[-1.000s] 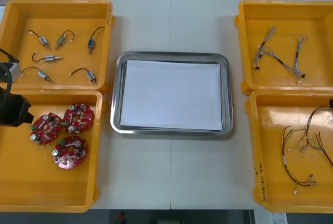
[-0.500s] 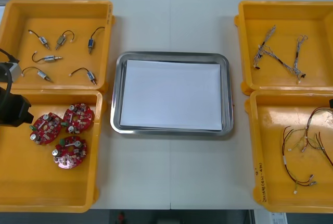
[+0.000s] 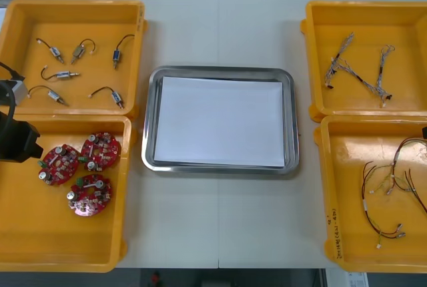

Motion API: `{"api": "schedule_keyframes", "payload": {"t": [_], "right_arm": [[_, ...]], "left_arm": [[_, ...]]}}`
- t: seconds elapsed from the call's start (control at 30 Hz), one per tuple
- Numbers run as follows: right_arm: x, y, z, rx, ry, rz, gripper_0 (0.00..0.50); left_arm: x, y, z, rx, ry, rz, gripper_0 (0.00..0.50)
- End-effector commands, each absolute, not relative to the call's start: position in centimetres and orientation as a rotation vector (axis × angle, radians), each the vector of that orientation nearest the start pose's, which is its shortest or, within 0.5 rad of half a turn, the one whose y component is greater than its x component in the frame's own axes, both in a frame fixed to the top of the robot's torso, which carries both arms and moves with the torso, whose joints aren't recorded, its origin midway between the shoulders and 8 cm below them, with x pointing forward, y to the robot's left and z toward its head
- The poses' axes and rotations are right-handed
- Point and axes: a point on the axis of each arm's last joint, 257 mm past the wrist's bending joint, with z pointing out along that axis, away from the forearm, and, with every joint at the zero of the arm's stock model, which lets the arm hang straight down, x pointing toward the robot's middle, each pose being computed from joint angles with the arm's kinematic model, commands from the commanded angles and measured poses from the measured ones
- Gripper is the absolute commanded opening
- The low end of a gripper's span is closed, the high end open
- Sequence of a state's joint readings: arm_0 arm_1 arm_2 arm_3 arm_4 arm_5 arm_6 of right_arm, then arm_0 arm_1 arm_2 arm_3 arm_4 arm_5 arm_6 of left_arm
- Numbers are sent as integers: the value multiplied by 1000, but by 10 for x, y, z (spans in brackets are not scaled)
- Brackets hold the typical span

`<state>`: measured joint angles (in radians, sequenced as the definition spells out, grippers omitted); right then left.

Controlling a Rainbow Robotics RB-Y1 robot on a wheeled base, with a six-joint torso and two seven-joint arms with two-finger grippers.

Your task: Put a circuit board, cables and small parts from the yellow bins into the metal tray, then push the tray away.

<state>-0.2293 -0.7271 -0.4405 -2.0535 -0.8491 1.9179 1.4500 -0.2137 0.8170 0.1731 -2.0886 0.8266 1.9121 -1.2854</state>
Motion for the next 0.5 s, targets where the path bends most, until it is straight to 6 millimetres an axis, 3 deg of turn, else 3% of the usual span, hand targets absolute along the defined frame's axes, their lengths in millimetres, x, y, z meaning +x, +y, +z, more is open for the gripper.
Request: {"api": "schedule_keyframes", "payload": {"t": [0.03,0.5], "right_arm": [[390,-418,-139,62,2623,2,500],[390,-418,-139,62,2623,2,500]], "left_arm": [[375,387,-177,-69,2755,105,500],[375,387,-177,-69,2755,105,500]]}}
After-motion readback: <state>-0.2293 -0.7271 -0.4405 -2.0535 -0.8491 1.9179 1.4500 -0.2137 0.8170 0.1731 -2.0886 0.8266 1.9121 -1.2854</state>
